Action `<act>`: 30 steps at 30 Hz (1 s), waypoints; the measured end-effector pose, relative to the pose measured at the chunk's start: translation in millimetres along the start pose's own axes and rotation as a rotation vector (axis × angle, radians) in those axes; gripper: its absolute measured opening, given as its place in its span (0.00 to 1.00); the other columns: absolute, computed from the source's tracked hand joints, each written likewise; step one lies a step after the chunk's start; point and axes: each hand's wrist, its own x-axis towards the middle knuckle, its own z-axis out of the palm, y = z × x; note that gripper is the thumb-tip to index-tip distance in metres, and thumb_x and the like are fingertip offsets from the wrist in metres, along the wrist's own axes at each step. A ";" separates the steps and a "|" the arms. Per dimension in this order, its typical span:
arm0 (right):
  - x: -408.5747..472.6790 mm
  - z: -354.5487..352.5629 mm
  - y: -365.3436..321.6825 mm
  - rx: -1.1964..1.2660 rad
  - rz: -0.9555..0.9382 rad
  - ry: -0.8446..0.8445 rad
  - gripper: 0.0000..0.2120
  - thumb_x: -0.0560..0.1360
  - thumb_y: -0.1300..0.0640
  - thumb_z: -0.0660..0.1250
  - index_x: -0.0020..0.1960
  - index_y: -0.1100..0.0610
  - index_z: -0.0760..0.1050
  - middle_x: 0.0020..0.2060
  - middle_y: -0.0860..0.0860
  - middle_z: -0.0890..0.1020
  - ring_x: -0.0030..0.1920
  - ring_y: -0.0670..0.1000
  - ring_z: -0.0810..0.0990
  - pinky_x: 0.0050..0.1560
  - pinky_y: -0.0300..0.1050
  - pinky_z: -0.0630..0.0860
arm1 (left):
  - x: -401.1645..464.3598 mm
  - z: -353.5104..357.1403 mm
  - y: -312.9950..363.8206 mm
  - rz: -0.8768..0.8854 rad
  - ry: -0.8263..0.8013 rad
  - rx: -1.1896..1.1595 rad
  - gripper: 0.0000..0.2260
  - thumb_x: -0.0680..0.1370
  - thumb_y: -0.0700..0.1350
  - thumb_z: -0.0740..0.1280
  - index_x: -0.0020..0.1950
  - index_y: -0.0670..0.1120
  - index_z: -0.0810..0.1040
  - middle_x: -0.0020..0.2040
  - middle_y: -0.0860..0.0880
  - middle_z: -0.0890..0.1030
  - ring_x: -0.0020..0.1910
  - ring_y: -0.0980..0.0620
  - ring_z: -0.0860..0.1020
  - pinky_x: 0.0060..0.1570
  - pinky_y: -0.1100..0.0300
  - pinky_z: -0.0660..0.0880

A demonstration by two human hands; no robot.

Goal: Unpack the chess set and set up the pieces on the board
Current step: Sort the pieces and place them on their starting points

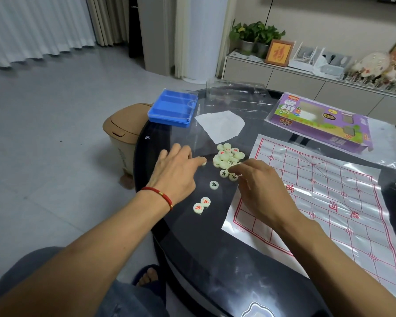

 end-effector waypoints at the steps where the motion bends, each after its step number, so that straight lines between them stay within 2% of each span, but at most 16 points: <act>1: -1.5 1.7 -0.6 -0.043 -0.007 -0.022 0.16 0.81 0.61 0.64 0.67 0.50 0.78 0.61 0.52 0.80 0.58 0.56 0.76 0.58 0.53 0.76 | 1.2 -1.1 -2.0 -0.013 -0.004 0.014 0.25 0.77 0.38 0.61 0.72 0.57 0.72 0.57 0.50 0.74 0.58 0.46 0.68 0.56 0.52 0.67; 3: -5.2 5.7 -3.0 -0.118 -0.023 -0.062 0.19 0.82 0.57 0.61 0.72 0.48 0.72 0.66 0.51 0.75 0.63 0.55 0.71 0.64 0.52 0.69 | 3.2 -2.8 -5.2 -0.036 -0.022 -0.022 0.24 0.76 0.37 0.60 0.70 0.54 0.75 0.56 0.49 0.74 0.59 0.46 0.68 0.57 0.51 0.68; 5: -7.3 8.5 -4.0 -0.146 -0.036 -0.061 0.20 0.83 0.55 0.60 0.75 0.47 0.69 0.67 0.51 0.74 0.64 0.55 0.69 0.64 0.51 0.65 | 3.7 -3.6 -7.8 -0.047 -0.006 -0.080 0.23 0.76 0.35 0.60 0.69 0.51 0.76 0.54 0.48 0.74 0.58 0.46 0.69 0.55 0.51 0.70; 9: -8.0 7.2 -5.5 -0.144 -0.072 -0.051 0.19 0.83 0.56 0.60 0.73 0.48 0.71 0.64 0.52 0.76 0.62 0.55 0.71 0.61 0.50 0.66 | -1.2 -8.3 -5.9 -0.031 0.052 -0.204 0.24 0.75 0.32 0.62 0.68 0.48 0.78 0.53 0.47 0.74 0.55 0.46 0.70 0.53 0.49 0.75; 14: -10.6 3.8 -7.4 -0.032 -0.184 -0.139 0.19 0.82 0.59 0.61 0.71 0.46 0.74 0.60 0.48 0.77 0.58 0.52 0.71 0.52 0.46 0.65 | -20.3 -14.7 7.3 0.158 0.035 -0.347 0.21 0.74 0.32 0.61 0.61 0.49 0.82 0.51 0.49 0.80 0.54 0.48 0.75 0.58 0.52 0.76; 16: -12.3 1.7 -10.3 -0.019 -0.223 -0.180 0.20 0.82 0.59 0.60 0.72 0.45 0.73 0.61 0.47 0.76 0.59 0.51 0.70 0.52 0.46 0.66 | -24.3 -15.4 12.0 0.117 0.011 -0.405 0.20 0.75 0.32 0.61 0.61 0.48 0.82 0.52 0.48 0.80 0.55 0.49 0.76 0.59 0.52 0.76; 19: -17.0 -3.7 -18.2 0.011 -0.282 -0.228 0.20 0.81 0.58 0.61 0.71 0.45 0.73 0.62 0.45 0.75 0.60 0.49 0.69 0.51 0.43 0.63 | -26.3 -16.4 17.1 0.052 -0.048 -0.425 0.20 0.76 0.32 0.61 0.62 0.47 0.82 0.52 0.48 0.79 0.55 0.49 0.76 0.58 0.54 0.75; 22: -14.7 -10.1 -16.6 0.049 -0.302 -0.213 0.16 0.80 0.58 0.63 0.65 0.46 0.78 0.58 0.46 0.78 0.58 0.50 0.72 0.52 0.47 0.71 | -27.4 -18.8 16.1 -0.030 -0.075 -0.437 0.21 0.76 0.32 0.60 0.62 0.49 0.81 0.51 0.51 0.79 0.54 0.52 0.76 0.57 0.59 0.74; 26: -6.1 -15.3 -0.1 0.078 -0.113 -0.062 0.13 0.81 0.59 0.64 0.62 0.49 0.82 0.55 0.48 0.83 0.54 0.49 0.77 0.52 0.47 0.77 | -30.3 -24.1 10.7 -0.054 -0.122 -0.482 0.18 0.78 0.36 0.60 0.61 0.51 0.82 0.47 0.55 0.76 0.52 0.55 0.77 0.56 0.60 0.74; 30: -15.5 -13.4 -13.4 0.108 -0.302 -0.129 0.10 0.80 0.55 0.68 0.60 0.47 0.82 0.51 0.46 0.82 0.50 0.48 0.77 0.47 0.45 0.77 | -30.9 -30.5 6.4 -0.003 -0.137 -0.481 0.16 0.80 0.37 0.62 0.61 0.53 0.81 0.47 0.55 0.78 0.47 0.58 0.76 0.52 0.61 0.76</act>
